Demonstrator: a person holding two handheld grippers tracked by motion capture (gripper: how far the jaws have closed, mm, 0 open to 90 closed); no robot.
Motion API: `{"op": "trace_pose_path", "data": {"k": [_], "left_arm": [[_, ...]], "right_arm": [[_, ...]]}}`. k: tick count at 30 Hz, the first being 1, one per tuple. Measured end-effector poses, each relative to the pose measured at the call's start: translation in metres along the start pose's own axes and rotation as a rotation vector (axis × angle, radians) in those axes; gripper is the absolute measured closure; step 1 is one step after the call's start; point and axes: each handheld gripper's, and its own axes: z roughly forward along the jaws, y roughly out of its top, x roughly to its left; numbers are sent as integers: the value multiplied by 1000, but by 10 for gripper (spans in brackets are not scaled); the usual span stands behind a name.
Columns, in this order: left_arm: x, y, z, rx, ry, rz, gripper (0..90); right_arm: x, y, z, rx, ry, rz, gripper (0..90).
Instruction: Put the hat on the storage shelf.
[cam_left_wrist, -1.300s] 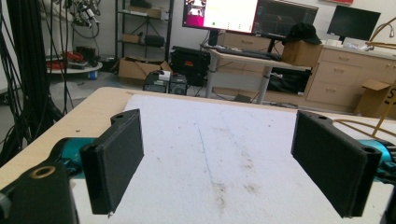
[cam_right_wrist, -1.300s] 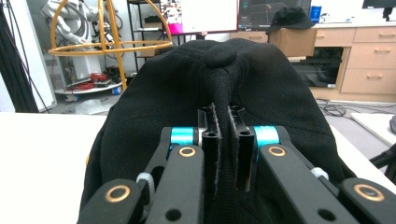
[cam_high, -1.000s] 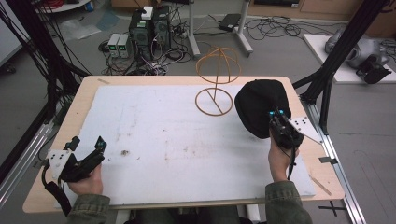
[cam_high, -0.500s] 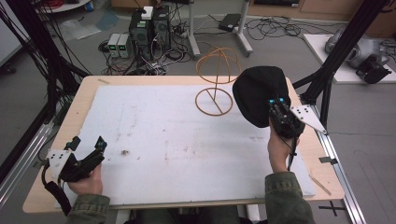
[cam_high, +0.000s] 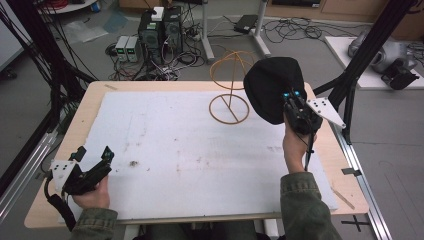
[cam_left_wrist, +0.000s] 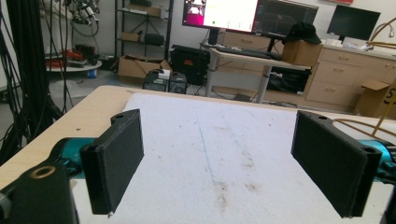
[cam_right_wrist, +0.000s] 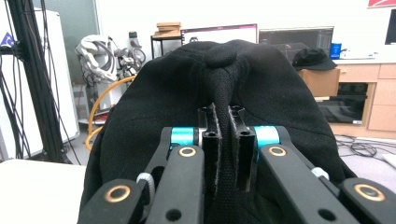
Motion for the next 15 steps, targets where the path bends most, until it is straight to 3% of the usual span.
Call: {"op": "trace_pose_path", "data": {"k": [7,15], "left_arm": [[-2,0,1,-2,-11,14,171],[-2,0,2,0,-17,11,171]], "right_arm": [[0,5,13,-9,2,52,862],[5,15,32,-19,11,53,862]]}}
